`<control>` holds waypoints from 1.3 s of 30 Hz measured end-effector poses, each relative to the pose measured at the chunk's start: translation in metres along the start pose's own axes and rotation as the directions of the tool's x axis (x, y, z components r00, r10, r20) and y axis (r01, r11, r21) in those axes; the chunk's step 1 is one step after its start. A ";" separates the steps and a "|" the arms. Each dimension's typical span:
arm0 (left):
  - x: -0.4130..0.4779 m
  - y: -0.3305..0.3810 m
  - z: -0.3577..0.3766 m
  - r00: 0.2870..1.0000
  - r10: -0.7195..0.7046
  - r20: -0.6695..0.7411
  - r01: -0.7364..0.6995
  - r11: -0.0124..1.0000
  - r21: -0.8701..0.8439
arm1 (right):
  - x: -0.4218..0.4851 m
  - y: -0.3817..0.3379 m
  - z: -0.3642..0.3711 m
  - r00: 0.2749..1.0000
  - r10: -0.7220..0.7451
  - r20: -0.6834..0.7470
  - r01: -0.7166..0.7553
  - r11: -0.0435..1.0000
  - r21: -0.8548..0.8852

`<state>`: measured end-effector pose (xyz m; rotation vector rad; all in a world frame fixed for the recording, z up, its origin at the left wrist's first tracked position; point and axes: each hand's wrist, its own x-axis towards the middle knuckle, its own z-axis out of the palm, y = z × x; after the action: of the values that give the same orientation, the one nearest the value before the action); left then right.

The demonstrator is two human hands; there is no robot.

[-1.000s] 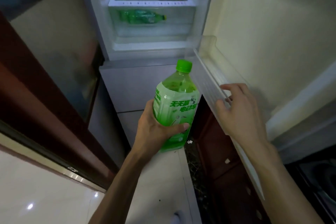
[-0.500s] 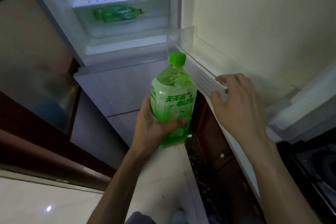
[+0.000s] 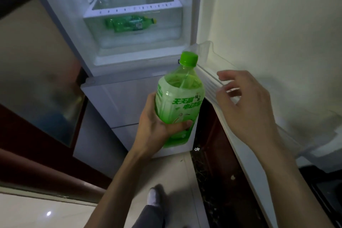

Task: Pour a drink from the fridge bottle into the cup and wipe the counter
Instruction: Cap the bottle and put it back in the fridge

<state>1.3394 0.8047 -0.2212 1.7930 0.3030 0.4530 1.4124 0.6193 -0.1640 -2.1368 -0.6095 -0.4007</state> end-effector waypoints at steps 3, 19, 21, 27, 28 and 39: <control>0.023 -0.001 -0.012 0.999 0.043 0.000 -0.043 0.999 -0.008 | 0.027 -0.022 0.009 0.999 -0.030 0.024 0.024 0.979 0.202; 0.281 0.002 -0.084 0.904 0.428 0.010 -0.427 0.902 -0.069 | 0.211 -0.081 0.106 0.981 -0.090 -0.174 0.143 0.936 0.321; 0.313 0.006 -0.085 0.872 0.489 0.005 -0.489 0.871 -0.045 | 0.230 -0.085 0.113 0.978 -0.094 -0.184 0.147 0.943 0.298; 0.384 0.025 -0.077 0.778 0.628 0.005 -0.624 0.771 0.130 | 0.277 -0.081 0.126 0.980 -0.069 -0.188 0.095 0.986 0.134; 0.394 0.027 -0.075 0.777 0.629 0.005 -0.624 0.770 0.138 | 0.283 -0.079 0.128 0.978 -0.079 -0.192 0.101 0.989 0.109; 0.479 0.039 -0.058 0.695 0.718 -0.017 -0.634 0.625 0.455 | 0.320 -0.061 0.161 0.989 -0.027 -0.143 0.024 0.999 -0.024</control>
<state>1.7381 1.0513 -0.1003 2.2691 -0.1993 1.1973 1.6547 0.8708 -0.0632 -2.1020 -0.5527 -0.5723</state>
